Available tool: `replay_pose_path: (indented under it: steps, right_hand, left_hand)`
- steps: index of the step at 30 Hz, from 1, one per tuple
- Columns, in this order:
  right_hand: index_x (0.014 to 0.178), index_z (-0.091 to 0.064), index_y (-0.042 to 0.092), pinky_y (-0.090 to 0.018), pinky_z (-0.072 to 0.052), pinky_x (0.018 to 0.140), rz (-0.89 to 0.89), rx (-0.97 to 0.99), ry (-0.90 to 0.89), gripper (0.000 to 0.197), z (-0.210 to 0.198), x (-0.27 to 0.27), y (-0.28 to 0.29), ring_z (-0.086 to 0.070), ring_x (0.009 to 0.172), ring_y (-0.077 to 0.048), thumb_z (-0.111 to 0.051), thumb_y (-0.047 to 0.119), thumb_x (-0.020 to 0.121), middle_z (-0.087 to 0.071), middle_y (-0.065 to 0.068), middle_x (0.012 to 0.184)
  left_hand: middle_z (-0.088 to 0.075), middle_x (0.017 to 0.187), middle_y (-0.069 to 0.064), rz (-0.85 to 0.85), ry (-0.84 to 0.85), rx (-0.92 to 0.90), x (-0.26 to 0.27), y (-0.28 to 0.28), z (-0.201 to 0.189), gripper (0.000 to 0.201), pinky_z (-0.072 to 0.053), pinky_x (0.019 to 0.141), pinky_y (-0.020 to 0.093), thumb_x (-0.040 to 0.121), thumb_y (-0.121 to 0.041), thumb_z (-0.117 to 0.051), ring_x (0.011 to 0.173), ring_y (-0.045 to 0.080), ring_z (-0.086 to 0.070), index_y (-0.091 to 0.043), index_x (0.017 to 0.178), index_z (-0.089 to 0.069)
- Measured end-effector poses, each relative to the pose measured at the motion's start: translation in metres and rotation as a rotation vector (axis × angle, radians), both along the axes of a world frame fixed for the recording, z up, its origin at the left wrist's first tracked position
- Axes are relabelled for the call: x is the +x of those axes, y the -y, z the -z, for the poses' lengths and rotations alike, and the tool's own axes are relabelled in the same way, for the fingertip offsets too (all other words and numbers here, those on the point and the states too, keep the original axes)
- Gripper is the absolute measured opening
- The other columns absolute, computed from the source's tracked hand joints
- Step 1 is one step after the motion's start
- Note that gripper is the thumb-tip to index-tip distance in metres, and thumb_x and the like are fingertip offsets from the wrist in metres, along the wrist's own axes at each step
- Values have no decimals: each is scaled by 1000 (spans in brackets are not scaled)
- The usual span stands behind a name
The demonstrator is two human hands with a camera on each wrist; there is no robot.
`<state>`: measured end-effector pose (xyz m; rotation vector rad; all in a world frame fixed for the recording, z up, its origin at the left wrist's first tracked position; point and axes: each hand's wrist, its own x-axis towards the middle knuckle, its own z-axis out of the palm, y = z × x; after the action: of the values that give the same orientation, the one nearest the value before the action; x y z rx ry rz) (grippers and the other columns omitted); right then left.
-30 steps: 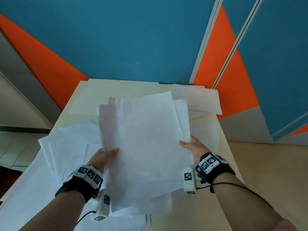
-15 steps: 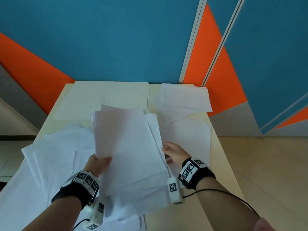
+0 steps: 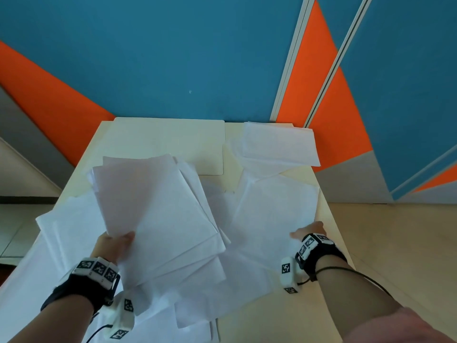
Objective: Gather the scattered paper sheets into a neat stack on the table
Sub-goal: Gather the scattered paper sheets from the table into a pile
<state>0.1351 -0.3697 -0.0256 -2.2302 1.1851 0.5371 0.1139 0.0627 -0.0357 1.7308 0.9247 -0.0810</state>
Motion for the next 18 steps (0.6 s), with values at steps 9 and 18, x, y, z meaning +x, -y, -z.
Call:
replay_pose_path:
  steps: [9,18]
  right_hand:
    - [128,-48,-4,-28,-43,90,-87,99,46,50,-4,-8,-20,-54,119,-31,-65,7,82,-56,-15,131]
    - [115,-58,6,-31,-45,98,-399,5,50,52,11,-36,-69,-52,115,-33,-75,22,68,-47,-16,130]
  left_hand:
    - [-62,101,25,-50,7,32,-13,-23,-7,37,-45,83,42,82,-11,-65,88,34,-57,11,112,-58]
    - [-55,98,15,-87,32,26,-36,-26,-30,25,-38,81,33,86,-10,-60,88,28,-52,1,108,-56]
